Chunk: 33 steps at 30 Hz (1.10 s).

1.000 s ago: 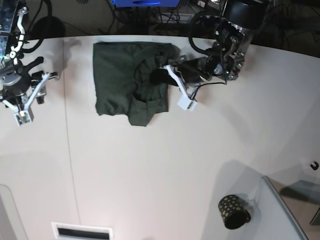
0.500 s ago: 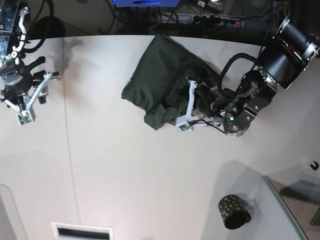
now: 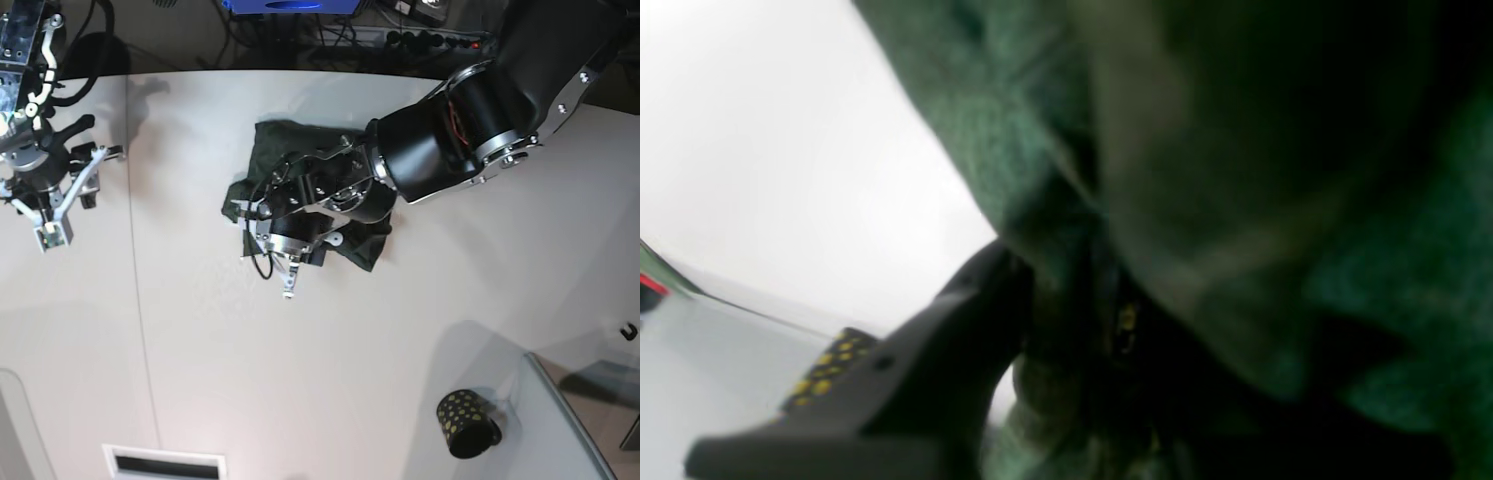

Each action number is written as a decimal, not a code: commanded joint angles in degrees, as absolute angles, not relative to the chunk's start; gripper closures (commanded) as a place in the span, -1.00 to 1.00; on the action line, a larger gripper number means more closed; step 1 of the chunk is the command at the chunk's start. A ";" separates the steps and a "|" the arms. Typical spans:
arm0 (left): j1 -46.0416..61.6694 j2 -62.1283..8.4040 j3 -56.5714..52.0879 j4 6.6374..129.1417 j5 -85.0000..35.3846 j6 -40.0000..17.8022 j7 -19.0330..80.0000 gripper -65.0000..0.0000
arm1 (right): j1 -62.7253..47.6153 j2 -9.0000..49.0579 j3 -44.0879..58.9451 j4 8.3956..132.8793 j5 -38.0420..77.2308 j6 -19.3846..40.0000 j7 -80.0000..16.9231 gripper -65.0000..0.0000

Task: Layout the t-shirt on the table in an organized manner, then fold the t-shirt properly
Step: 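Press and flatten the folded bundle with the left gripper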

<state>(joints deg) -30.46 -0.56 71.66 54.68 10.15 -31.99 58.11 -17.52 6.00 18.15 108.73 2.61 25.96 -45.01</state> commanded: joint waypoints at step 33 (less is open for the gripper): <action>-28.35 4.70 52.70 49.19 5.58 -34.95 54.90 0.74 | -17.19 6.55 18.15 109.76 2.86 25.98 -44.09 0.25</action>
